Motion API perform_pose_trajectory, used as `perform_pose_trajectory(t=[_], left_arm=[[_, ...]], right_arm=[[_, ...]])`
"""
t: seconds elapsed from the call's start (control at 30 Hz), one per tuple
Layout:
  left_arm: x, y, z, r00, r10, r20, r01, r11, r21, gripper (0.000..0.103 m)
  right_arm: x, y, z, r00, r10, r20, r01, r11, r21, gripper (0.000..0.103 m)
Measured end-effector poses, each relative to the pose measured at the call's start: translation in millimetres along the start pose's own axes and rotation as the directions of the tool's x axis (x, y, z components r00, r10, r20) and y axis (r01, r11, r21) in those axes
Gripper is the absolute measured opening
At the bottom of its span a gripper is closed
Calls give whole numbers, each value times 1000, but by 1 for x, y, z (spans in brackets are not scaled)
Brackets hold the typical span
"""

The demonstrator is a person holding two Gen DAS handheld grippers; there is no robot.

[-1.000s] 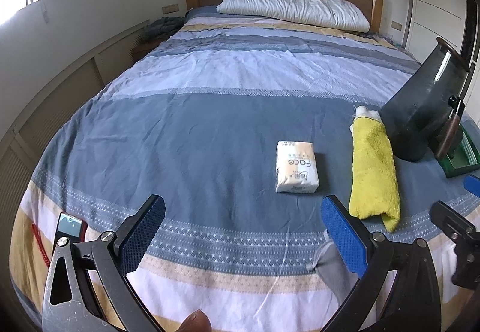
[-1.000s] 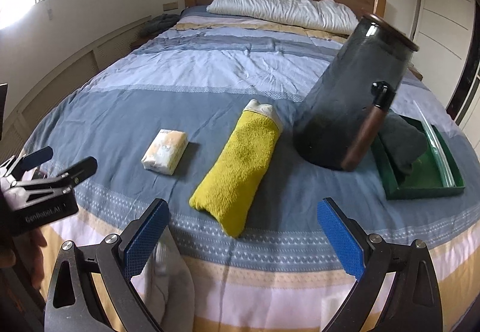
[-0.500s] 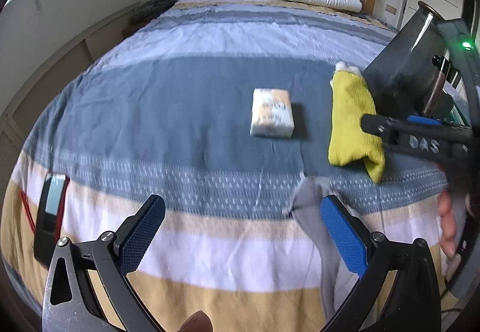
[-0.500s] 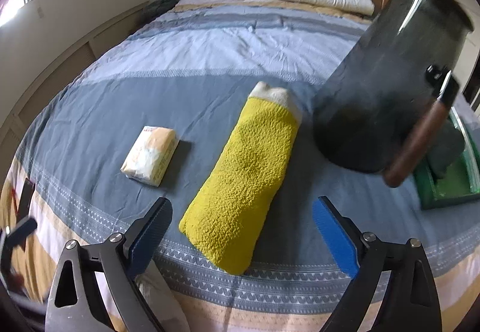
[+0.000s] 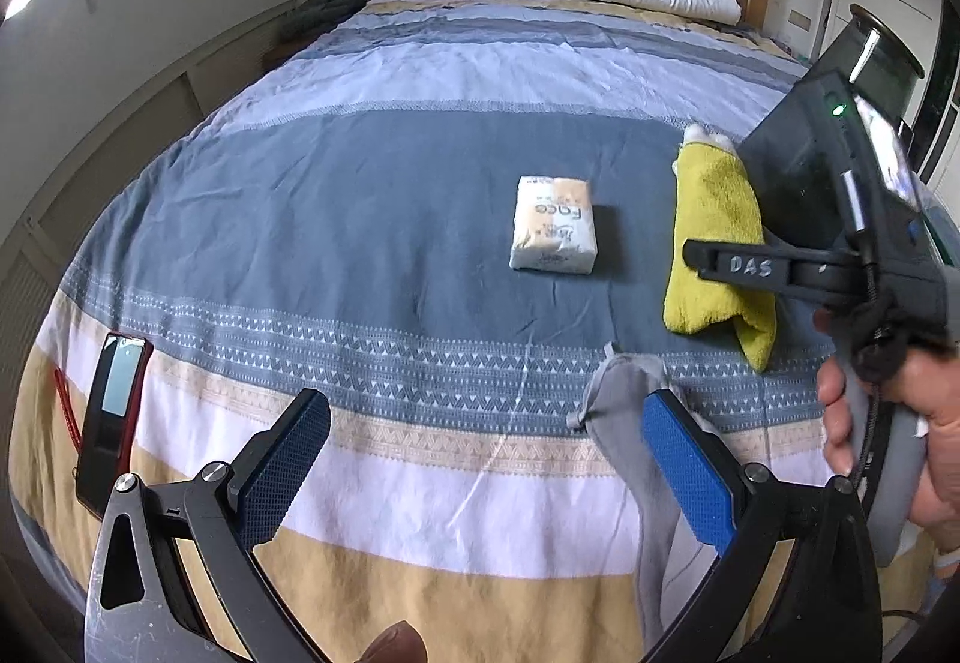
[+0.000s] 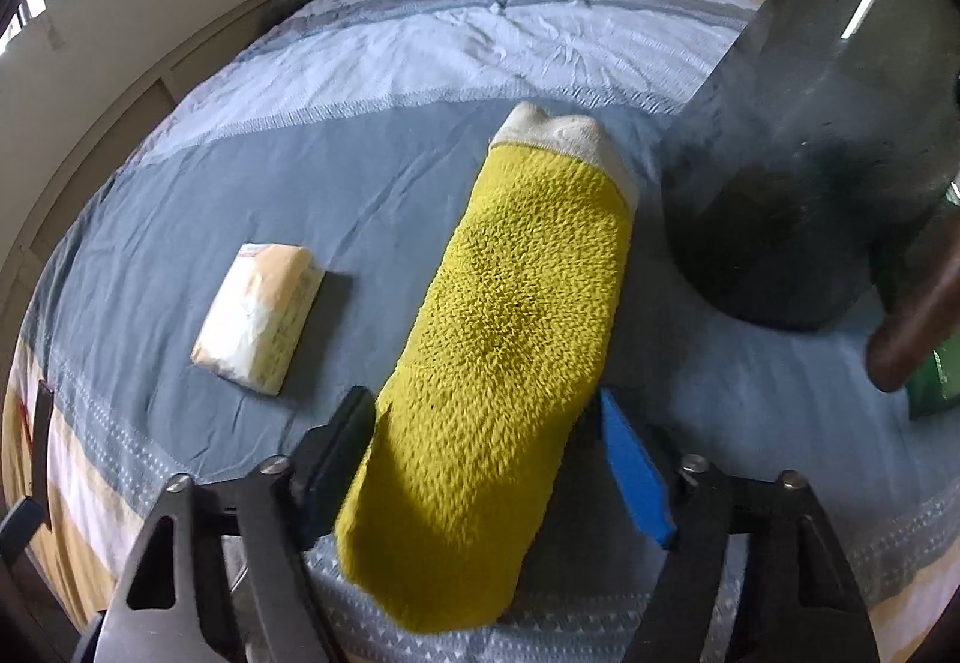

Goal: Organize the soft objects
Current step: 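Move the right gripper to the yellow fuzzy cloth and grasp it, then grasp the Face tissue pack with the left gripper while the right gripper holds the yellow cloth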

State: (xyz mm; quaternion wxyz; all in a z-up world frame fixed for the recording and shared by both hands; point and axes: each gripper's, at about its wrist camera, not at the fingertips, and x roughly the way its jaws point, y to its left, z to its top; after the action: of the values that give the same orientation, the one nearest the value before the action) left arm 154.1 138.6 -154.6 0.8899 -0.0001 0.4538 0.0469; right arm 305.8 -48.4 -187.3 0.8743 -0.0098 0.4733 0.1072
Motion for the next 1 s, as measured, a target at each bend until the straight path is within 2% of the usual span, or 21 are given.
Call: perform_pose_trajectory(t=[0.17, 0.27, 0.47, 0.63, 0.8, 1.0], left_arm=[[0, -7, -3, 1000, -6, -10, 6, 1000, 12, 102], [0, -14, -5, 1000, -16, -18, 16, 1000, 23, 102], [3, -21, -1, 1000, -14, -21, 14, 1000, 17, 102], [5, -24, 2, 1000, -8, -22, 8, 1000, 23, 102], [11, -23, 11, 1000, 2, -16, -2, 1000, 12, 102], [22, -22, 24, 1000, 14, -5, -14, 1000, -7, 102]], right_arm=[[15, -2, 5, 1000, 2, -15, -2, 1000, 2, 68], [19, -3, 7, 1000, 3, -19, -4, 1000, -9, 62], [25, -1, 9, 1000, 5, -27, -7, 998, -64, 43], [24, 5, 9, 999, 23, -31, -26, 994, -107, 23], [20, 6, 9, 999, 24, -23, -27, 991, -133, 18], [10, 1, 10, 1000, 28, -10, -29, 990, -142, 17]])
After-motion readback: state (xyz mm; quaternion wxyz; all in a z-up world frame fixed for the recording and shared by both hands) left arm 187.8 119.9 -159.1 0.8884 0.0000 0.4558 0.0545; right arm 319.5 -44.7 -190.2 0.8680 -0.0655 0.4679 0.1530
